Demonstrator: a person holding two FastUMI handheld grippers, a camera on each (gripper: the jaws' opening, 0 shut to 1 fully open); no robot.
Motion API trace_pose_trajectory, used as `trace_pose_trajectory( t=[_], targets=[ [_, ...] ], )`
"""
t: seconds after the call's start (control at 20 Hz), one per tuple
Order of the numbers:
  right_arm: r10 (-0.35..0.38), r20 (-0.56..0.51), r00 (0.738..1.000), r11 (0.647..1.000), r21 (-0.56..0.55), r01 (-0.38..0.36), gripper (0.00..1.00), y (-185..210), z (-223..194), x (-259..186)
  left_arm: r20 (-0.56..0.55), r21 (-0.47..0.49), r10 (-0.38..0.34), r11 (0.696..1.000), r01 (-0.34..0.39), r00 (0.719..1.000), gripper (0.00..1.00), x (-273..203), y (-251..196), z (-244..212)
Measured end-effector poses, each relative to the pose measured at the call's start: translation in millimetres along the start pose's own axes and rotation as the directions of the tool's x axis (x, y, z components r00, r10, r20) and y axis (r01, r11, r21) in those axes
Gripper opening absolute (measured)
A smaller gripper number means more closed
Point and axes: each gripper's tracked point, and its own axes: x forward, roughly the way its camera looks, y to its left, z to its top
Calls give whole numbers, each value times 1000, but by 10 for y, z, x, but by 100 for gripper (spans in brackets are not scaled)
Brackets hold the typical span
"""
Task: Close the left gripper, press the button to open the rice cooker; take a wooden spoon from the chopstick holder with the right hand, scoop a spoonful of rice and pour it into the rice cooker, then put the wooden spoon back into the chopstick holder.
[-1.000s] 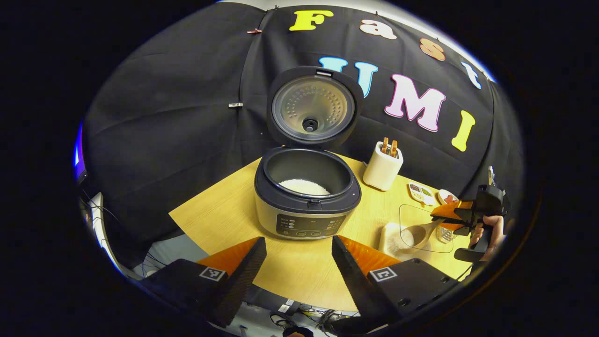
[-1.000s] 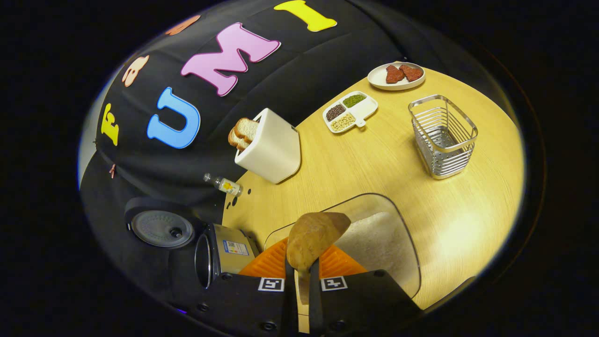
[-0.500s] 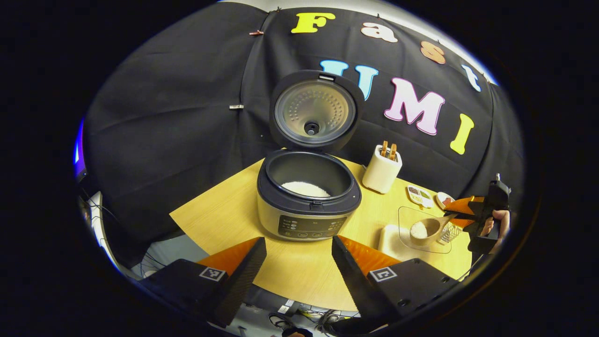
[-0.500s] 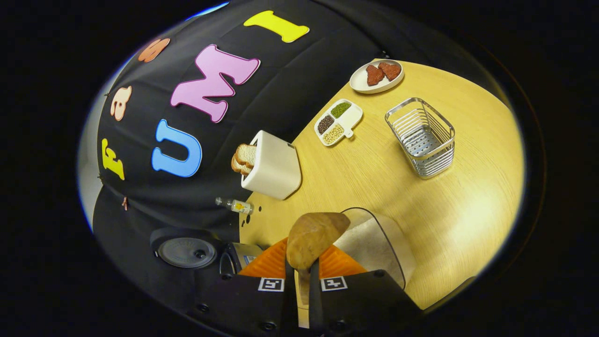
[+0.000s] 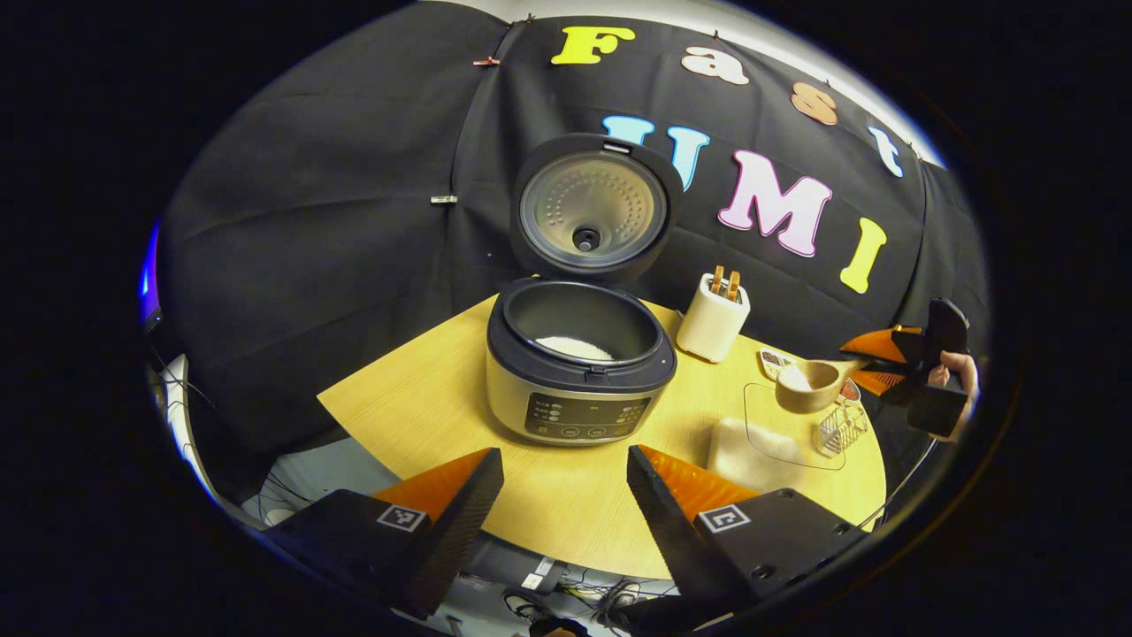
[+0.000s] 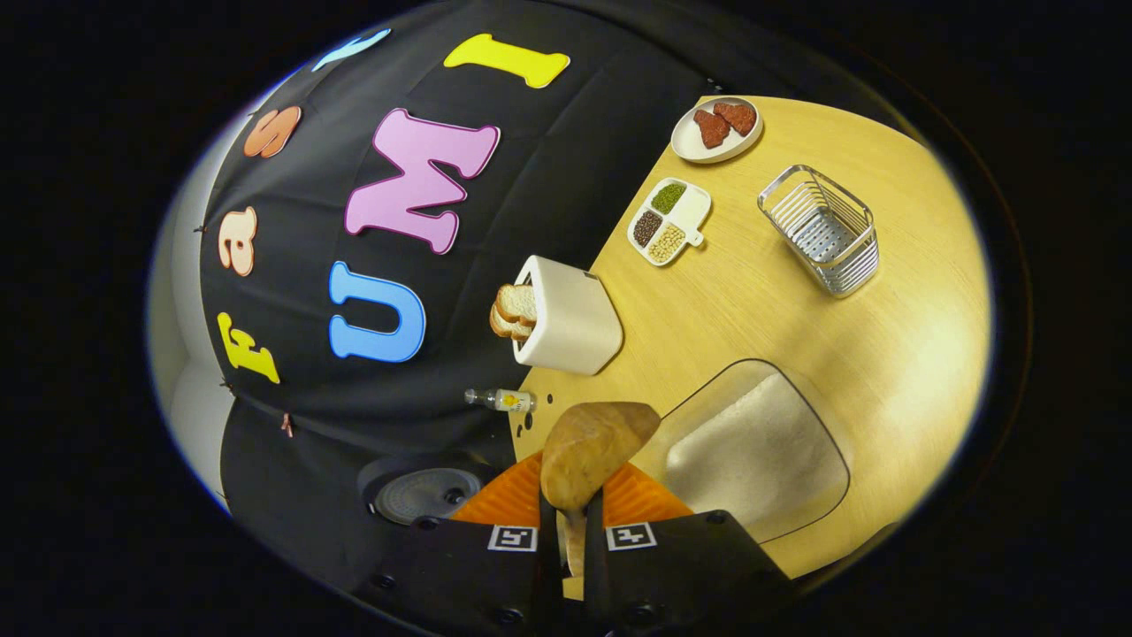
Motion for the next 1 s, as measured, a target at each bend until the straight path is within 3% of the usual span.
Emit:
trace_pose_trajectory(
  t=[0.2,0.45,0.75,1.0],
  targets=[
    [59,-24,998,997,58,-57,13,380,-159,57,9,-8,5,1000,-5,1000,92,-51,126,-10],
    [121,-65,991,992,27,-120,13,894,-555,282,12,-33,11,999,-11,1000,96,-93,288,-10],
    [152,-90,984,978,-130,-163,13,1371,-1117,697,17,-60,26,998,-24,1000,96,-103,509,13],
    [158,-79,984,926,-334,-175,13,1600,-1496,1123,11,-88,41,995,-40,999,96,-72,687,-5]
  ],
)
